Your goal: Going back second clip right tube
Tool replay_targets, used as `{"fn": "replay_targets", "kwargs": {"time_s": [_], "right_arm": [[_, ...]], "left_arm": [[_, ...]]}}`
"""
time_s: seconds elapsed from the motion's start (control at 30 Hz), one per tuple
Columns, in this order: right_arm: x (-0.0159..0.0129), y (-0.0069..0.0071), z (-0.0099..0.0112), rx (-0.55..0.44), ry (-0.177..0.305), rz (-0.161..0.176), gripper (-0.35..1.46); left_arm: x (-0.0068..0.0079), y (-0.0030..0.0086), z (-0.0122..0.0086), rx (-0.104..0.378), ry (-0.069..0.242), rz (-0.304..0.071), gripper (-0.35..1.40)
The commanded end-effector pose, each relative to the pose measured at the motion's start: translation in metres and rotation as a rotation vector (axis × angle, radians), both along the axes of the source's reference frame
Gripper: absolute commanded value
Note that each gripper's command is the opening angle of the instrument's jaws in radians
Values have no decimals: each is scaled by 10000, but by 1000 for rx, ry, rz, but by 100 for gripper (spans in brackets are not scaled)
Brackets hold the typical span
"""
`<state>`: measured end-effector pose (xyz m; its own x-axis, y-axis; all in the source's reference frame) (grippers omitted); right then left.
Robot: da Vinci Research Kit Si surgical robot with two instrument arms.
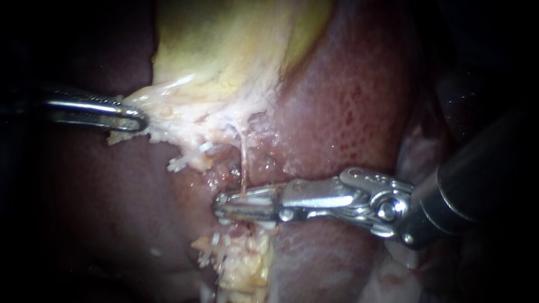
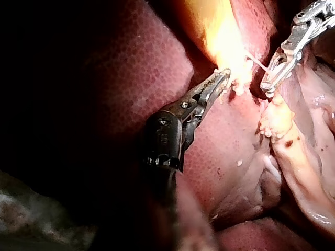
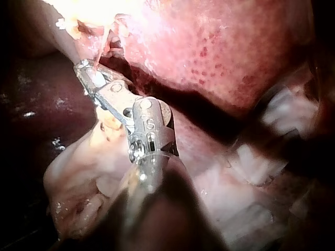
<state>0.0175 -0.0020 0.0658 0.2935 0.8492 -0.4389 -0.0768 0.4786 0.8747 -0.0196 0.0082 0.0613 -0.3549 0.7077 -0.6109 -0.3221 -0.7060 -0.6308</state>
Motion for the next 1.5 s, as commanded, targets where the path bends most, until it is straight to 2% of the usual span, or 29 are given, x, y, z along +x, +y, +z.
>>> {"fn": "replay_targets", "kwargs": {"time_s": [0.03, 0.13, 0.2, 0.4, 0.57, 0.7, 0.87, 0.97, 1.07, 1.17, 1.33, 1.5], "right_arm": [[1, 0, 1, 2, 12, -2, -35], [5, 0, 5, 6, 57, 19, 0], [8, -1, 9, 5, 68, 24, 16], [13, -7, 26, -5, 67, 20, 38], [12, -3, 42, -27, 68, 20, 44], [8, 2, 52, -37, 53, 47, 46], [5, 5, 60, -48, 47, 58, 47], [3, 7, 65, -56, 35, 80, 48], [-1, 10, 68, -67, 14, 121, 48], [-6, 13, 72, -69, 3, 134, 48], [-16, 18, 76, -70, -8, 136, 49], [-31, 21, 68, -83, -5, 134, 49]], "left_arm": [[0, 0, 0, 0, 0, 0, -35], [0, 0, 0, 0, 0, 0, -35], [0, 0, -1, 0, 0, 0, -35], [0, 0, -1, 0, 0, 0, -35], [0, 0, -1, 0, 0, 0, -35], [0, 0, -1, 0, 0, 0, -35], [0, -1, -1, 0, 0, 0, -35], [0, -1, -1, 0, 0, 0, -35], [0, -1, -2, 0, 0, 0, -35], [0, -1, -2, 0, 0, 0, -35], [0, -1, -2, 0, 0, 0, -35], [1, -2, -3, 0, 0, 0, -35]]}}
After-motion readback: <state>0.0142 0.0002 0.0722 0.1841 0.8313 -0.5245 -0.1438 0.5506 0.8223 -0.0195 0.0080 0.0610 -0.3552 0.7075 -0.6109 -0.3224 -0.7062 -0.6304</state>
